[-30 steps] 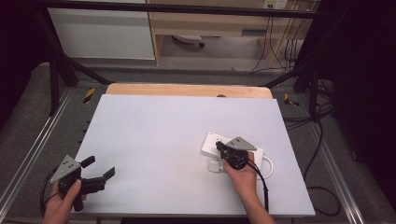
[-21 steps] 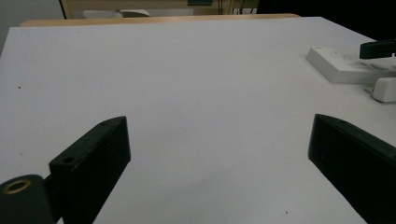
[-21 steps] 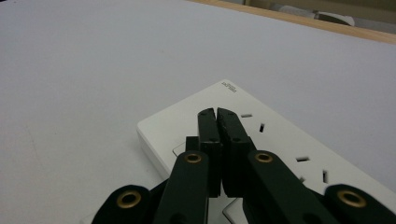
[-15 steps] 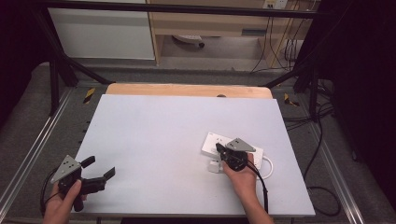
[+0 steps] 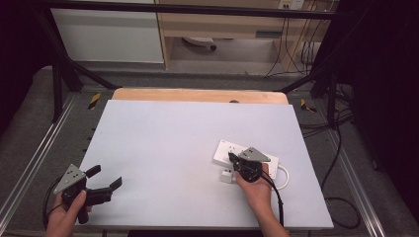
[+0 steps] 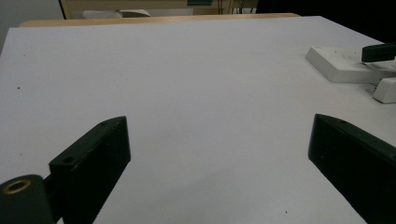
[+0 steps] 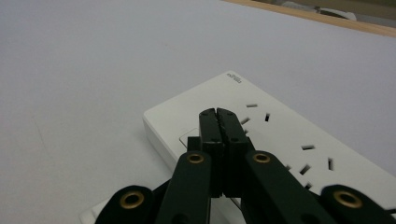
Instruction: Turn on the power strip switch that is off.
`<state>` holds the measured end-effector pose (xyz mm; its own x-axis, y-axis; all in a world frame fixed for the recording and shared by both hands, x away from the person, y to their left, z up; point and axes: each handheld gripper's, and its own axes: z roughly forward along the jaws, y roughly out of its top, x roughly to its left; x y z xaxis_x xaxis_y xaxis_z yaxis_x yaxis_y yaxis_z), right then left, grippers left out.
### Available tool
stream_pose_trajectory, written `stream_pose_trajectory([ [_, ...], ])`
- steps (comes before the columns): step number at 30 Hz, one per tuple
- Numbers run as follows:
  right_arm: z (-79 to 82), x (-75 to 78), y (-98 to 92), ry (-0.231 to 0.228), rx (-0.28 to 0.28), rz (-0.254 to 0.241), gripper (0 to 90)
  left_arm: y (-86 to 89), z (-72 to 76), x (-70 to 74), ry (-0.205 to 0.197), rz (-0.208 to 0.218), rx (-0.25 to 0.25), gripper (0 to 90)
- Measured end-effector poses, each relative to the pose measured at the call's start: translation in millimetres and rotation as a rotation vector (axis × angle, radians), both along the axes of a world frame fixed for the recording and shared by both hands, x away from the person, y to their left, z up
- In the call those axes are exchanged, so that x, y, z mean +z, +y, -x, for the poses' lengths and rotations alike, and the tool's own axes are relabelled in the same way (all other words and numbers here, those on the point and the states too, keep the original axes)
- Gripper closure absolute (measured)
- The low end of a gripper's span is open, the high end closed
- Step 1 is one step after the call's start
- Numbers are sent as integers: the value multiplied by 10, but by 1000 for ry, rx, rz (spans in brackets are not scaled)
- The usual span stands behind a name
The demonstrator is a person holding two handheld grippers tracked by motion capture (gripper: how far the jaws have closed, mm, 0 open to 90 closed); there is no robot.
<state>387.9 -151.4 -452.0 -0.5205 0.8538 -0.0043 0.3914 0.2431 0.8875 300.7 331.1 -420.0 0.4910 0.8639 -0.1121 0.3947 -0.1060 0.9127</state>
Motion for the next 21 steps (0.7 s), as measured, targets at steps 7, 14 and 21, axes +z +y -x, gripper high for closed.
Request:
stream_pose_trajectory([
  [7,2,-7,4,1,0,8,900,1,1,0,1,1,-1,59],
  [14,11,-14,8,6,1,12,900,0,2,1,0,0,-1,58],
  [21,18,-20,11,5,3,19,900,-2,2,1,0,3,-2,59],
])
